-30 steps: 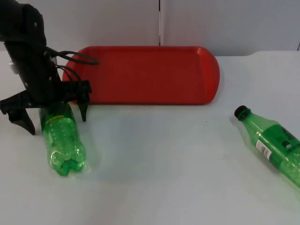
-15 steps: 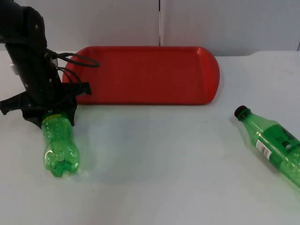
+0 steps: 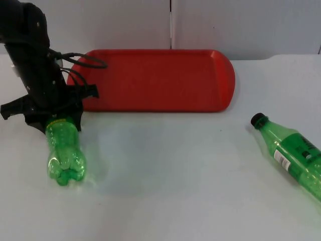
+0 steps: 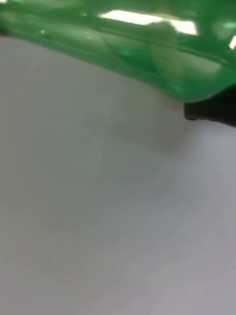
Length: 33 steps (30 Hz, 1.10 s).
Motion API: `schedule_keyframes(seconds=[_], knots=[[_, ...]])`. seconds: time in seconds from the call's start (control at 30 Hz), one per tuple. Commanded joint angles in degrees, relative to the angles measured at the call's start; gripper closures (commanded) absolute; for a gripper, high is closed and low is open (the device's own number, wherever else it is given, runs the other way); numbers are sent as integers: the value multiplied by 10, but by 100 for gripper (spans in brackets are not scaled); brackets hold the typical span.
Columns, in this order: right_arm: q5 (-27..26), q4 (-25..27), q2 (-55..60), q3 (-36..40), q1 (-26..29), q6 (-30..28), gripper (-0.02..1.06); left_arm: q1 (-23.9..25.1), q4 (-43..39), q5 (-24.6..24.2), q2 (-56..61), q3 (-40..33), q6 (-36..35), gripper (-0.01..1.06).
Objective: Place the bottle upright on the tray.
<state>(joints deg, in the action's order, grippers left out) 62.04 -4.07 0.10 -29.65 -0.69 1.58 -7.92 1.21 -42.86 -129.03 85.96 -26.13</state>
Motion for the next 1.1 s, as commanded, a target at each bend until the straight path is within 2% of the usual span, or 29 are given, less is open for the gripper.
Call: schedule_keyframes(seconds=[0.0, 0.37, 0.57, 0.67, 0.7, 0.83, 0.87, 0.93, 1.03, 1.07], knots=[[-4, -1, -1, 1, 5, 0, -1, -5, 3, 5, 26, 0, 4, 105], [-4, -1, -1, 1, 5, 0, -1, -1, -2, 46, 129, 0, 49, 105], [-4, -1, -1, 1, 5, 0, -1, -1, 14, 120, 222, 0, 55, 105], [-4, -1, -1, 1, 5, 0, -1, -1, 39, 165, 273, 0, 87, 105], [-4, -1, -1, 1, 5, 0, -1, -1, 39, 165, 273, 0, 87, 105], [-4, -1, -1, 1, 5, 0, -1, -2, 94, 238, 326, 0, 198, 105], [-4, -1, -1, 1, 5, 0, -1, -2, 94, 238, 326, 0, 198, 105], [-4, -1, -1, 1, 5, 0, -1, -2, 108, 267, 339, 0, 229, 105], [-4, -1, -1, 1, 5, 0, -1, -2, 114, 312, 344, 0, 239, 105], [-4, -1, -1, 1, 5, 0, -1, -2, 114, 312, 344, 0, 239, 105]])
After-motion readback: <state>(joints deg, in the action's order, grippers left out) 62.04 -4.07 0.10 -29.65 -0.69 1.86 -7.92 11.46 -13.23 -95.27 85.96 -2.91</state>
